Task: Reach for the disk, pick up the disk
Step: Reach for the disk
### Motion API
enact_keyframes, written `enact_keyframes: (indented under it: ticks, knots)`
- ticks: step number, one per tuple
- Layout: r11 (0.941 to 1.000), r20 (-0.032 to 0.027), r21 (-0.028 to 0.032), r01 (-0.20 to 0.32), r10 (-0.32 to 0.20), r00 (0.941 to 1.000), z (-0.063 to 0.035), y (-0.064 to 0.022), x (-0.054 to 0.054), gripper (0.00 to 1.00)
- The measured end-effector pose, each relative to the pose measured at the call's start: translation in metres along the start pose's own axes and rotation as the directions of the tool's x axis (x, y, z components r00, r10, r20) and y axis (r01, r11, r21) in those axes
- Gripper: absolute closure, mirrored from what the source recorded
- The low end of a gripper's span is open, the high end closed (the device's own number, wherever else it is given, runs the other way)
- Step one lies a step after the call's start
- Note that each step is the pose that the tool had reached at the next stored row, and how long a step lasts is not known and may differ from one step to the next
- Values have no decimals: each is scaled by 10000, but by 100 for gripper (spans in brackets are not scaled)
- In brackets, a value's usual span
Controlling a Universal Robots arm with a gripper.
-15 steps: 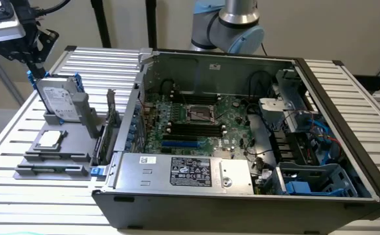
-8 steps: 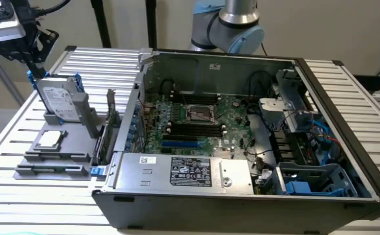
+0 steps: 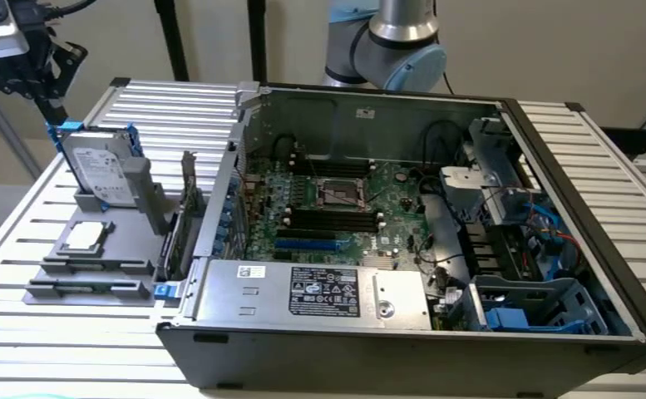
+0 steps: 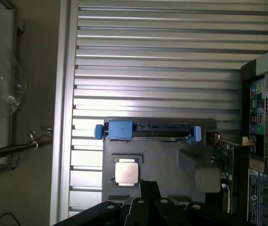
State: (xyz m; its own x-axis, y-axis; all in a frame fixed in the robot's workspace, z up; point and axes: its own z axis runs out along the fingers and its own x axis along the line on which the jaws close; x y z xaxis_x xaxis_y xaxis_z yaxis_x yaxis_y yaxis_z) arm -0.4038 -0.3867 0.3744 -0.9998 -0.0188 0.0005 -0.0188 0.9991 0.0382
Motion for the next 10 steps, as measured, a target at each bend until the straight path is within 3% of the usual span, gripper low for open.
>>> enact_keyframes:
  ticks: [10]
  knots:
    - [10000, 0, 46, -1, 1, 10000, 18, 413, 237, 89]
